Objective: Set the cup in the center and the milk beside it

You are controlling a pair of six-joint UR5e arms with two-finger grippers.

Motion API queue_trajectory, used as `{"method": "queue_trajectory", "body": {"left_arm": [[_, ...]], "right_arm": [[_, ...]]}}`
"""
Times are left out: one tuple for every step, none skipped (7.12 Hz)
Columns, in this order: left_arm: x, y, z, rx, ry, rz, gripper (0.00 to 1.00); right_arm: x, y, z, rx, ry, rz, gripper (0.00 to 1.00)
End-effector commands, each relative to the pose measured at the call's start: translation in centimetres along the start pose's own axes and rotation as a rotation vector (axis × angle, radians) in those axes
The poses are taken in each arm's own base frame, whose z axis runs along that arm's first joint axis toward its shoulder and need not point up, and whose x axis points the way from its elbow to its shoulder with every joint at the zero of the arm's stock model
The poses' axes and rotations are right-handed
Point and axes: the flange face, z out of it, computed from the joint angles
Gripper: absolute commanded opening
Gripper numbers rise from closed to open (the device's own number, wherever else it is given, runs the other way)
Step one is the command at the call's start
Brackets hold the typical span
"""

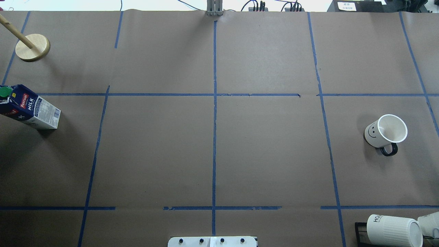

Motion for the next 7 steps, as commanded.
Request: {"method": "queue_trajectory", "body": {"left_arm": [[0.4, -0.5, -0.6, 0.013, -0.003, 0.010, 1.00], [0.5, -1.0, -1.0, 0.021, -0.005, 0.019, 1.00], [0.7, -1.3, -1.2, 0.026, -0.006, 0.023, 1.00], [0.7, -1.3, -1.3, 0.027, -0.006, 0.023, 1.00], [0.9, -1.8, -1.6, 0.033, -0.008, 0.029, 1.00], [1.0, -2.1, -1.7, 0.037, -0.009, 0.032, 1.00], [0.7, -2.0, -1.5, 0.031, -0.007, 0.027, 1.00]], "right_arm": [[-0.6, -1.2, -0.5, 0.012, 0.000, -0.006, 1.00], [-0.8, -2.0, -0.8, 0.020, -0.002, 0.001, 1.00], [-0.8, -2.1, -0.8, 0.021, 0.000, 0.004, 1.00], [-1.0, -2.1, -0.9, 0.024, -0.003, 0.002, 1.00], [-1.6, -2.6, -0.4, 0.034, -0.004, -0.030, 1.00], [-3.2, -3.2, 0.1, 0.049, -0.016, -0.017, 1.00], [-6.4, -4.1, 1.4, 0.077, -0.038, -0.006, 1.00]]}}
